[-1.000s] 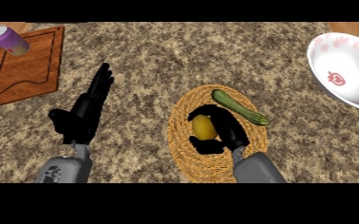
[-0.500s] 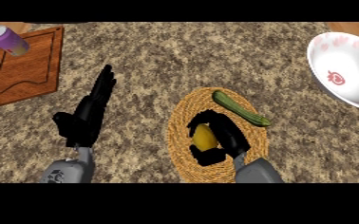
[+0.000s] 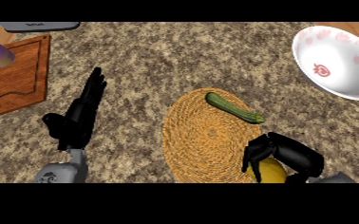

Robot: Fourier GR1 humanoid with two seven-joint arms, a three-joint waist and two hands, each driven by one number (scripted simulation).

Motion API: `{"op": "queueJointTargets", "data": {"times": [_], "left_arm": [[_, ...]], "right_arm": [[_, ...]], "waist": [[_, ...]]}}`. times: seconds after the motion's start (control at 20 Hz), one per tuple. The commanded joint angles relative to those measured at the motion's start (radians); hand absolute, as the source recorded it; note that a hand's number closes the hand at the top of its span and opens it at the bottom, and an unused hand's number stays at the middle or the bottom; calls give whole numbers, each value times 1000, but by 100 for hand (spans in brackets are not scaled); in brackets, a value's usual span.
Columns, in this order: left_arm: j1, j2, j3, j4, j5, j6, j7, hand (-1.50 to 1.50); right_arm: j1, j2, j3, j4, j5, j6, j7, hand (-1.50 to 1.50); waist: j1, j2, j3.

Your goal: Pick the lemon from the placemat and place it in the bowl

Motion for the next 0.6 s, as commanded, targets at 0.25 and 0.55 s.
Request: {"op": "queueJointTargets", "data": {"times": [0.25, 0.55], "left_arm": [[26, 4, 19, 5, 0, 12, -10, 0], [31, 9, 5, -10, -3, -2, -9, 0]], "right_arm": [[72, -392, -312, -135, -317, 171, -451, 150], [144, -609, -534, -62, -509, 203, -539, 150]], "waist": [[-53, -5, 1], [-23, 3, 1]]}}
